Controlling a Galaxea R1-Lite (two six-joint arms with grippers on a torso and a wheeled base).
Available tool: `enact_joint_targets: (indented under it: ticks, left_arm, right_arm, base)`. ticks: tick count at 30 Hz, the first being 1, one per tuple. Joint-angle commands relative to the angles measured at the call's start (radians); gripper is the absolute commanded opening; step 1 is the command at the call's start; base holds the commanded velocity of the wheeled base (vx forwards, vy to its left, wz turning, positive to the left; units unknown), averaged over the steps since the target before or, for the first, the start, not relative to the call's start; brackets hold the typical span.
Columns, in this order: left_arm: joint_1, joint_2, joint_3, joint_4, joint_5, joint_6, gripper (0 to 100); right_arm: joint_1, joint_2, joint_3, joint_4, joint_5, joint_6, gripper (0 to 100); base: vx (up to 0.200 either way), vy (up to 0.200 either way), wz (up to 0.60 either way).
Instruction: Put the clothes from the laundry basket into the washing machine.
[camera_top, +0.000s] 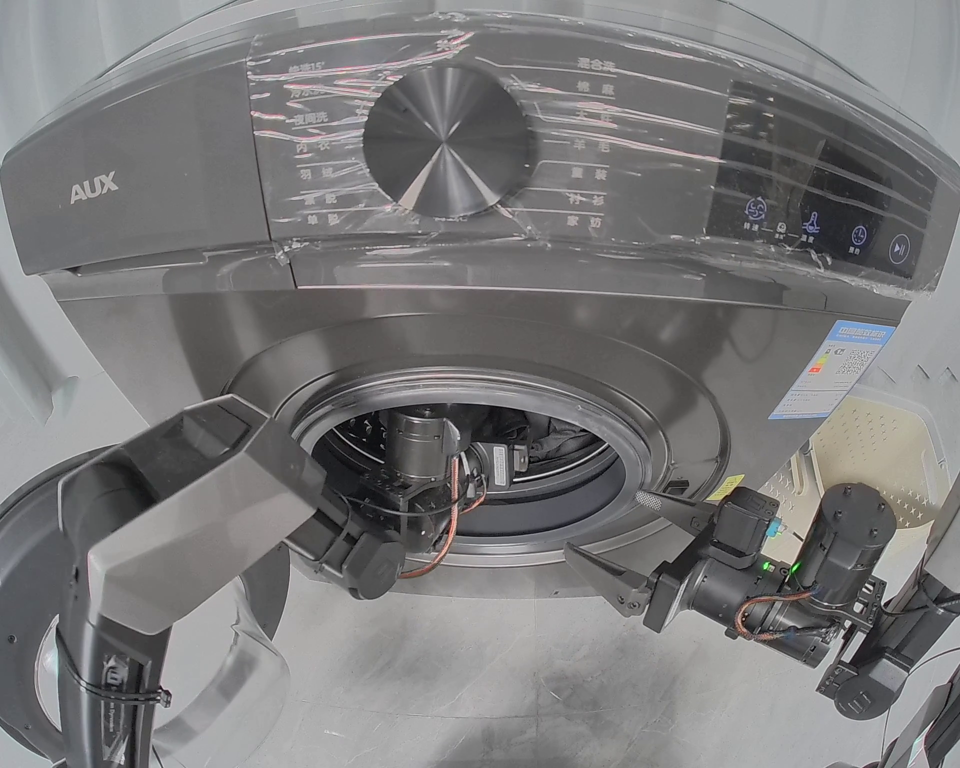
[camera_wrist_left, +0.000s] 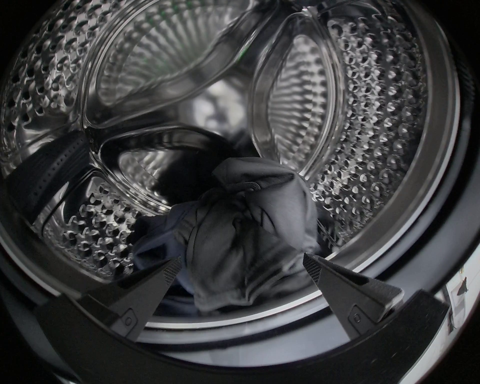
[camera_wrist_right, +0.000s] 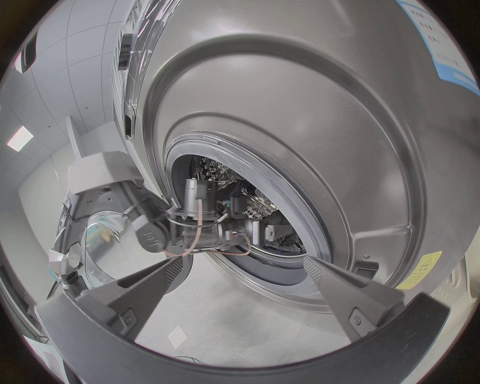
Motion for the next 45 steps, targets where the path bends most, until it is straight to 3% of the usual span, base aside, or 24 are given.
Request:
enact_joint_targets:
  ticks: [1,3,4,7,13,20,24,30,41,45]
  left_arm:
    - [-0.077,-0.217,0.233,-0.05,0.002,0.024,100]
    - [-0.077,-0.217,0.233,-0.05,0.002,0.024,100]
    - [-0.117,-0.257,0.326,-0.082,-0.003,0.024,100]
    - [-0.146,-0.271,0.389,-0.111,-0.009,0.025,100]
    - [-0.225,-0.324,0.59,-0.262,-0.007,0.045,100]
    - [-0.294,-0.496,0.891,-0.484,-0.018,0.042,100]
    - [-0.331,-0.616,1.029,-0.553,-0.018,0.039,100]
    - [-0.32,-0.757,1.122,-0.558,-0.009,0.038,100]
    - [-0.209,-0.998,1.271,-0.53,0.028,0.045,100]
    - [-0.16,-1.11,1.271,-0.444,0.031,0.081,100]
  right_arm:
    - [-0.005,-0.011,0.009,0.0,0.002,0.0,100]
    - [-0.005,-0.011,0.009,0.0,0.002,0.0,100]
    - [-0.005,-0.01,0.01,0.0,0.002,0.001,100]
    - [-0.001,-0.011,0.014,0.0,0.001,0.003,100]
    - [0.006,-0.065,0.078,0.001,-0.001,-0.019,100]
    - [0.006,-0.205,0.17,0.001,-0.004,-0.023,100]
    - [0.004,-0.288,0.225,0.006,-0.006,-0.023,100]
    - [-0.017,-0.366,0.262,0.017,-0.013,-0.022,100]
    - [-0.2,-0.442,0.27,0.03,-0.039,-0.035,100]
    - [-0.277,-0.465,0.271,0.047,-0.047,-0.035,100]
  base:
    - [0.0,0.0,0.0]
    - [0.0,0.0,0.0]
    - [0.0,0.0,0.0]
    - [0.0,0.0,0.0]
    - [0.0,0.0,0.0]
    - [0.0,0.0,0.0]
    - [0.0,0.0,0.0]
    - [0.0,0.0,0.0]
    - [0.0,0.0,0.0]
    - [-0.1,0.0,0.0]
